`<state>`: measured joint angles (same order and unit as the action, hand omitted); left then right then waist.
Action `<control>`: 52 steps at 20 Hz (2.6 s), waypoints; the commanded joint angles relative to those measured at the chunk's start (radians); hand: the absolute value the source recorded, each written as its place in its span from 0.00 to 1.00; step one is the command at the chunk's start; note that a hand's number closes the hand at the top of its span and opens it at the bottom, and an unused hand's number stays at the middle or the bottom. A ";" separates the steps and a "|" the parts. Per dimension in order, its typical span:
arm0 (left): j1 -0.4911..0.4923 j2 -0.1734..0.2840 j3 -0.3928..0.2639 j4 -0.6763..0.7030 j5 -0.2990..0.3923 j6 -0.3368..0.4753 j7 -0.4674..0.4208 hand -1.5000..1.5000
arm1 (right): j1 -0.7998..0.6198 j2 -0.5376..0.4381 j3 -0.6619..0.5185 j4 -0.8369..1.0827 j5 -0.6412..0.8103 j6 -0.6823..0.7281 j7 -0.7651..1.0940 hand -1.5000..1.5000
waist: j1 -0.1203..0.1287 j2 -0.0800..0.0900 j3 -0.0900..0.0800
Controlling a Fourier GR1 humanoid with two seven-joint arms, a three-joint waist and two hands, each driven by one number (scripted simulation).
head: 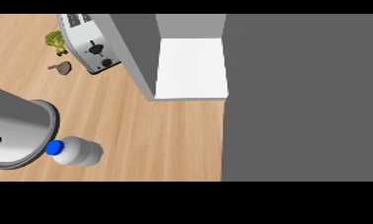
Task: Pick up the bottled water, place it into the cabinet and close the cabinet
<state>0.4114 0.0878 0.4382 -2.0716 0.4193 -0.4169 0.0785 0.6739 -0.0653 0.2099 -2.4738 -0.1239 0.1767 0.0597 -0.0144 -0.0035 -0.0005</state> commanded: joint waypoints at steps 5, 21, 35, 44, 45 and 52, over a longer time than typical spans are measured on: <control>-0.139 0.014 0.005 0.295 -0.158 -0.015 -0.133 0.00 | 0.078 -0.018 -0.011 -0.085 -0.017 0.026 -0.042 0.00 | 0.000 0.002 0.000; -0.282 0.021 0.018 0.938 -0.393 0.014 -0.634 0.00 | 0.275 -0.044 -0.007 -0.117 -0.041 0.103 -0.186 0.00 | -0.004 0.003 -0.001; -0.456 0.072 -0.041 1.368 -0.411 -0.133 -0.850 0.00 | 0.325 -0.029 0.060 -0.168 0.017 0.078 -0.162 0.00 | 0.001 0.005 -0.002; -0.587 0.076 0.024 1.553 -0.324 -0.105 -0.896 1.00 | 0.360 -0.044 0.056 -0.107 0.019 0.111 -0.261 0.00 | -0.007 0.004 -0.002; -0.557 0.030 -0.014 1.546 -0.352 -0.101 -0.933 1.00 | 0.383 -0.053 0.061 -0.118 0.041 0.115 -0.261 0.00 | -0.008 0.004 -0.002; -0.590 0.089 -0.009 1.578 -0.311 -0.183 -0.942 1.00 | 0.370 -0.046 0.050 -0.055 0.047 0.121 -0.316 0.00 | -0.011 0.004 -0.002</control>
<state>-0.1404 0.1655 0.4325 -0.5597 0.1029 -0.4946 -0.7692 1.0276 -0.1100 0.2573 -2.4863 -0.0645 0.2910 -0.2515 -0.0165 -0.0056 0.0117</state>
